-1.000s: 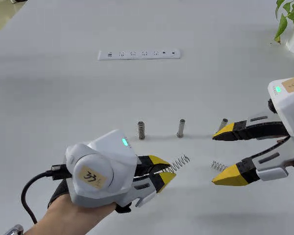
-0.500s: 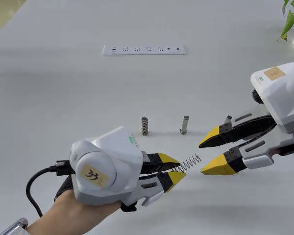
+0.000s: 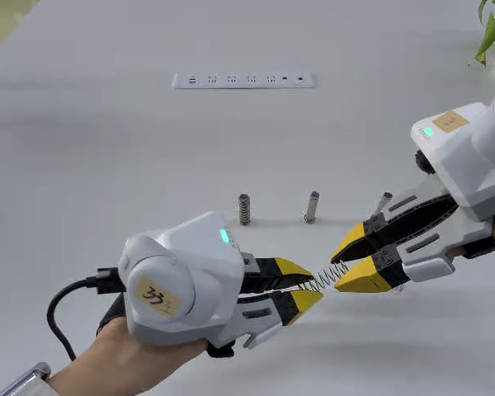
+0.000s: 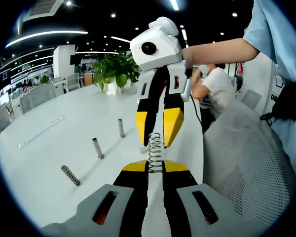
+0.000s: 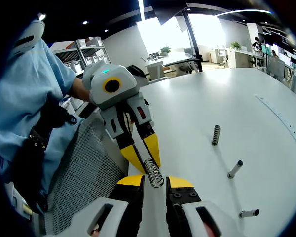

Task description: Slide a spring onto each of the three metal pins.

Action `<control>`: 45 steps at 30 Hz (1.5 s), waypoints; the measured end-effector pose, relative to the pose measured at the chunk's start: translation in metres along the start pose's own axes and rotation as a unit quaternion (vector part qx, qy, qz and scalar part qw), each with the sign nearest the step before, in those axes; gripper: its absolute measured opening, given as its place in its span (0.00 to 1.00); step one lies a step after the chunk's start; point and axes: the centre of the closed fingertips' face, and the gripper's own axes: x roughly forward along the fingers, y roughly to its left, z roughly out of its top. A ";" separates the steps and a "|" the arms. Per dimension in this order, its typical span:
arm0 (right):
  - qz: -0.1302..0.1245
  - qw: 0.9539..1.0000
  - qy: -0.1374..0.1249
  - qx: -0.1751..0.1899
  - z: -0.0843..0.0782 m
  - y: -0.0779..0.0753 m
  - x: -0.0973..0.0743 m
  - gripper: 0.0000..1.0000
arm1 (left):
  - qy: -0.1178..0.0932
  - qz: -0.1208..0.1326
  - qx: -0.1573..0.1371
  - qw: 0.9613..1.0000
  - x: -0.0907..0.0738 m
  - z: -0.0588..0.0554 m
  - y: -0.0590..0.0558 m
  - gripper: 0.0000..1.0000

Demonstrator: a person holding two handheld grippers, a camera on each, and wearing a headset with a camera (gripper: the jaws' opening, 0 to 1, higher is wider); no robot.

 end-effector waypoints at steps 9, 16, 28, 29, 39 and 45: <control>0.015 1.000 0.000 0.006 -0.001 0.003 0.000 0.09 | -0.012 -0.011 0.011 1.000 0.000 0.005 -0.004 0.07; 0.021 1.000 0.013 -0.006 0.001 0.007 0.000 0.07 | -0.003 -0.017 0.014 1.000 0.003 0.003 -0.005 0.07; -0.011 0.991 0.097 -0.090 -0.003 0.004 0.001 0.07 | 0.024 -0.028 0.015 0.999 0.013 0.001 -0.004 0.07; -0.014 0.989 0.108 -0.100 -0.004 0.003 0.001 0.07 | 0.027 -0.029 0.014 0.999 0.014 0.000 -0.004 0.07; -0.029 0.972 0.164 -0.164 -0.004 0.007 0.004 0.07 | 0.040 -0.030 0.009 0.999 0.017 -0.004 -0.006 0.06; -0.030 0.966 0.176 -0.184 -0.002 0.008 0.004 0.07 | 0.041 -0.030 0.005 0.999 0.018 -0.004 -0.006 0.06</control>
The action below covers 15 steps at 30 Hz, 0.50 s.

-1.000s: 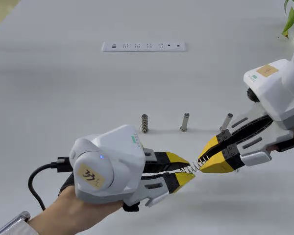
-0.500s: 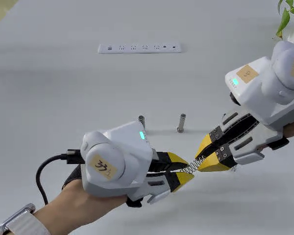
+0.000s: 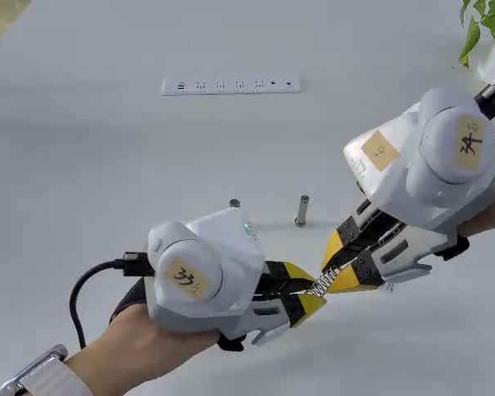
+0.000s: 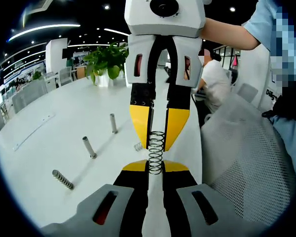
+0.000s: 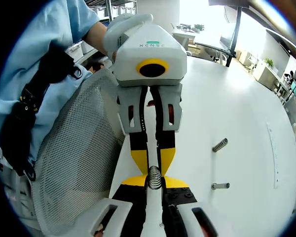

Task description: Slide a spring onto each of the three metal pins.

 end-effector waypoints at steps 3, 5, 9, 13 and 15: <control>0.000 1.000 0.004 -0.007 0.000 0.000 -0.001 0.07 | -0.001 0.001 -0.001 1.000 -0.001 0.000 0.000 0.06; -0.001 1.000 0.005 -0.008 0.001 0.001 -0.001 0.07 | -0.003 0.001 -0.002 1.000 -0.001 0.000 0.000 0.06; 0.000 1.000 0.006 -0.009 0.001 0.000 -0.002 0.07 | -0.006 0.003 0.003 1.000 -0.002 0.000 0.000 0.06; 0.002 1.000 0.008 -0.007 -0.001 0.001 -0.002 0.07 | -0.009 0.003 0.010 1.000 -0.001 0.000 -0.001 0.06; 0.002 1.000 0.009 -0.008 -0.001 0.001 -0.002 0.07 | -0.010 0.003 0.011 1.000 -0.001 0.001 -0.002 0.06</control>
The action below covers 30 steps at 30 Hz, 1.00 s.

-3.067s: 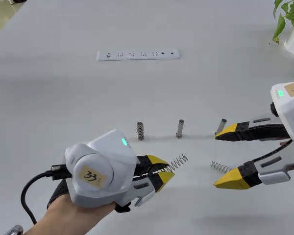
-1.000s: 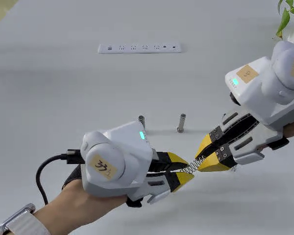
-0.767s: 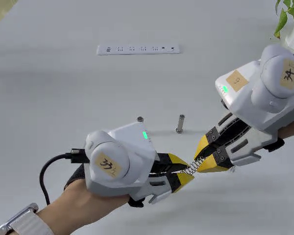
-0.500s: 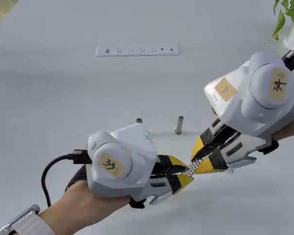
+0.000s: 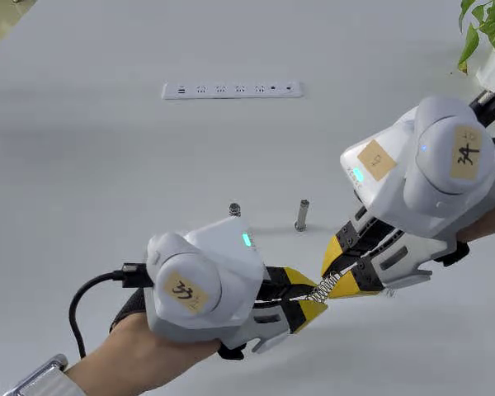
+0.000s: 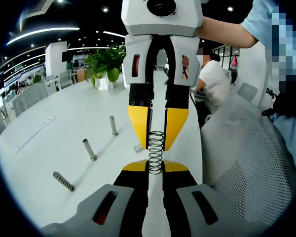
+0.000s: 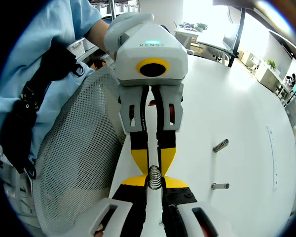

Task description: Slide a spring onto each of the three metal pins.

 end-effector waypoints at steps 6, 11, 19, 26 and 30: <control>0.002 1.000 -0.002 -0.002 0.001 0.001 -0.002 0.13 | -0.008 -0.001 0.001 1.000 -0.001 0.002 -0.001 0.06; 0.009 1.000 -0.004 0.002 0.001 0.002 -0.005 0.15 | -0.014 0.002 0.000 1.000 -0.001 0.003 0.000 0.06; 0.022 1.000 -0.001 0.003 0.000 0.002 -0.003 0.12 | -0.027 0.000 0.002 1.000 -0.001 0.008 0.000 0.06; 0.025 1.000 0.000 0.002 0.001 0.002 -0.003 0.10 | -0.035 0.000 0.002 0.999 0.000 0.011 -0.001 0.06; 0.026 1.000 -0.001 0.004 0.001 0.003 -0.003 0.09 | -0.039 0.000 0.002 0.999 0.000 0.013 -0.001 0.06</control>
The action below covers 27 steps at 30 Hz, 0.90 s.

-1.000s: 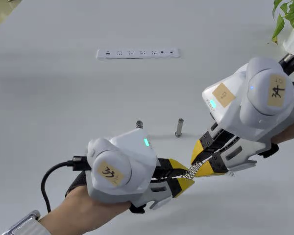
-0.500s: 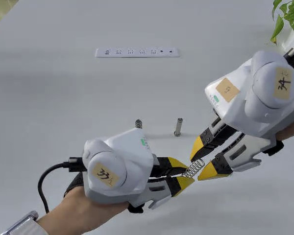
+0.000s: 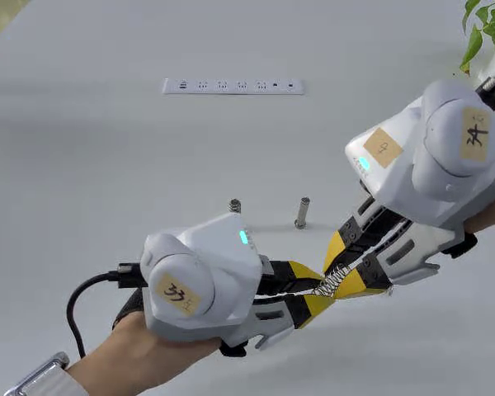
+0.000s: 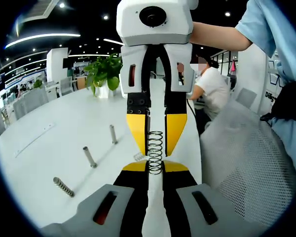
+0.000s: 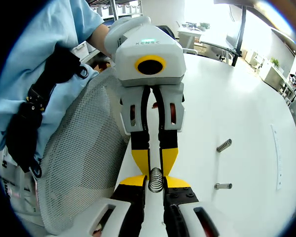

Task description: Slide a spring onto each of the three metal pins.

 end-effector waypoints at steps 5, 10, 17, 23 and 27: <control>0.000 1.000 0.001 -0.002 0.000 -0.001 0.001 0.08 | -0.004 -0.001 0.001 1.000 0.001 0.002 -0.001 0.06; 0.001 1.000 0.000 -0.001 0.000 -0.001 0.000 0.08 | -0.007 -0.002 0.002 1.000 0.002 0.004 -0.001 0.06; 0.004 1.000 0.010 -0.005 -0.004 -0.001 -0.001 0.08 | -0.013 -0.002 0.001 1.000 0.003 0.006 -0.001 0.06; 0.005 1.000 0.009 -0.003 -0.003 0.000 -0.001 0.08 | -0.015 -0.003 0.001 1.000 0.003 0.007 -0.001 0.06; 0.010 1.000 0.013 -0.006 -0.003 0.003 -0.001 0.08 | -0.014 -0.006 0.003 1.000 0.004 0.007 -0.003 0.06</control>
